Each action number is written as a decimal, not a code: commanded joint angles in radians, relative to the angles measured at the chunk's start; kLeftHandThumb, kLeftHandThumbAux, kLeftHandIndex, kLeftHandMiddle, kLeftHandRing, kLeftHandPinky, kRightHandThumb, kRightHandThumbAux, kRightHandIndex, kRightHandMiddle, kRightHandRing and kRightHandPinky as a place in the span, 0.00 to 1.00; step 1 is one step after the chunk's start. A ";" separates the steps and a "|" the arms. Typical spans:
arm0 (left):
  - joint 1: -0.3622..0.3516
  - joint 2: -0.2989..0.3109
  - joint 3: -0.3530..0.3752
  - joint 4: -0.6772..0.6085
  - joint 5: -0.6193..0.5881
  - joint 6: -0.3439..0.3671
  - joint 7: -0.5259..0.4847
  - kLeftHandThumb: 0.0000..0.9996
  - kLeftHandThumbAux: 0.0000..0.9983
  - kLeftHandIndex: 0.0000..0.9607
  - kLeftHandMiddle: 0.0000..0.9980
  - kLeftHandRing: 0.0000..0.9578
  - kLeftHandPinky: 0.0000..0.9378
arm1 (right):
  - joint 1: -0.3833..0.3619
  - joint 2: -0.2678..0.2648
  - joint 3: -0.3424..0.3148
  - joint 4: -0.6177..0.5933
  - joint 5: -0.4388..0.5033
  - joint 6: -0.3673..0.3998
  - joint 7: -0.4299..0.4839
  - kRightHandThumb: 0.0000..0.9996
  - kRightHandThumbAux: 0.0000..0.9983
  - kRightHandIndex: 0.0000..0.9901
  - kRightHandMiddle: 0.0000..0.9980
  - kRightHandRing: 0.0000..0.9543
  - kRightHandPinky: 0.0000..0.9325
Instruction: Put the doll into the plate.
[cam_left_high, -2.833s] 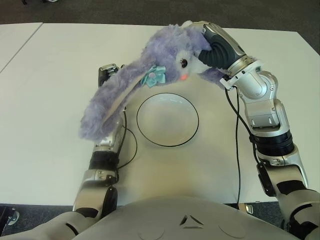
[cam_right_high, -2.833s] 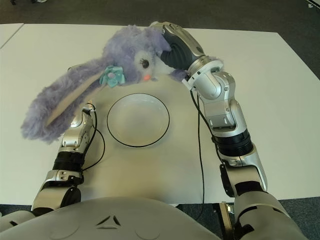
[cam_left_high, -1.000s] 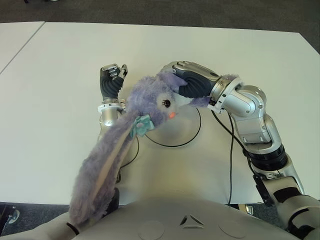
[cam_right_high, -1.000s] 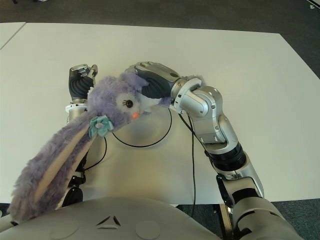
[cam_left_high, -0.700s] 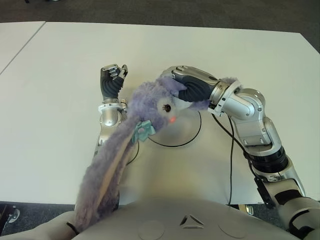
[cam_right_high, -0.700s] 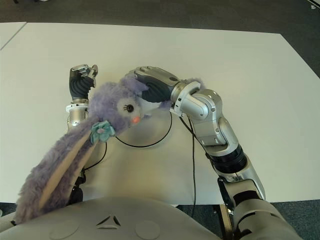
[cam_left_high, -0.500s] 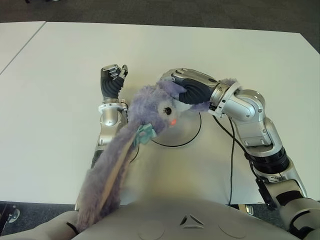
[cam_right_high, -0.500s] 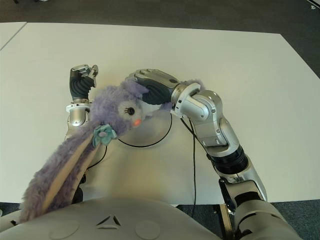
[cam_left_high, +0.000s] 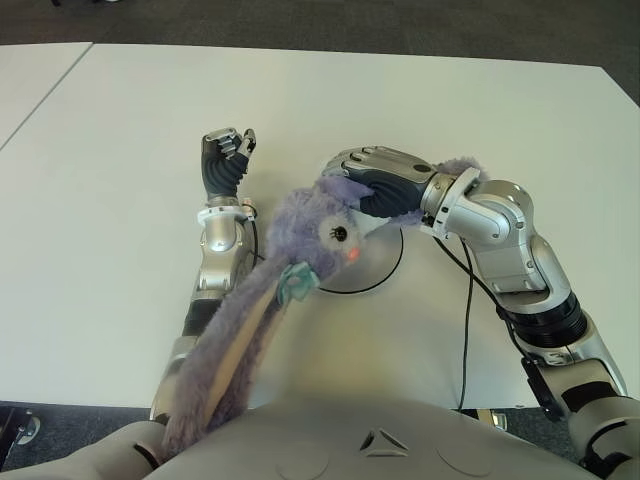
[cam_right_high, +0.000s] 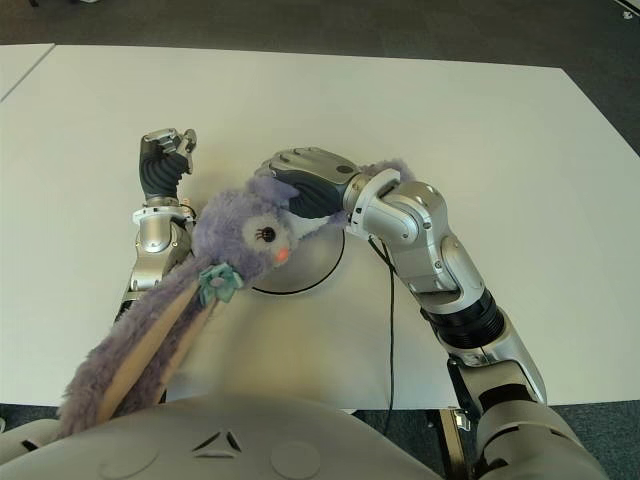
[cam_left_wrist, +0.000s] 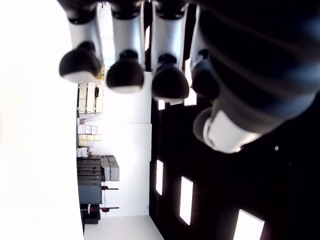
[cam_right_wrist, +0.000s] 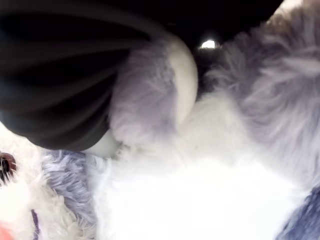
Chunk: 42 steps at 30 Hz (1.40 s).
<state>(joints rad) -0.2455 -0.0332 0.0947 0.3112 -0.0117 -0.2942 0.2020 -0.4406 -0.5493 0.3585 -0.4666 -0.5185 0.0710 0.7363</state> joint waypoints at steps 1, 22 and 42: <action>0.109 -0.044 -0.005 0.066 -0.008 -0.009 -0.001 0.49 0.73 0.79 0.84 0.87 0.89 | 0.017 0.004 -0.003 0.012 0.002 -0.021 -0.016 0.85 0.67 0.44 0.49 0.67 0.64; 0.114 -0.042 -0.011 0.063 -0.006 -0.017 -0.006 0.49 0.73 0.81 0.86 0.89 0.91 | 0.041 0.014 -0.025 0.082 0.087 -0.114 -0.055 0.64 0.44 0.03 0.19 0.32 0.41; 0.106 -0.037 -0.008 0.075 -0.025 -0.023 -0.022 0.50 0.73 0.80 0.85 0.89 0.91 | -0.053 -0.087 -0.019 0.259 0.148 -0.384 0.013 0.62 0.19 0.00 0.00 0.00 0.00</action>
<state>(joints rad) -0.2474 -0.0337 0.0916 0.3180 -0.0302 -0.3138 0.1915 -0.4939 -0.6254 0.3290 -0.2364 -0.3768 -0.2850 0.7337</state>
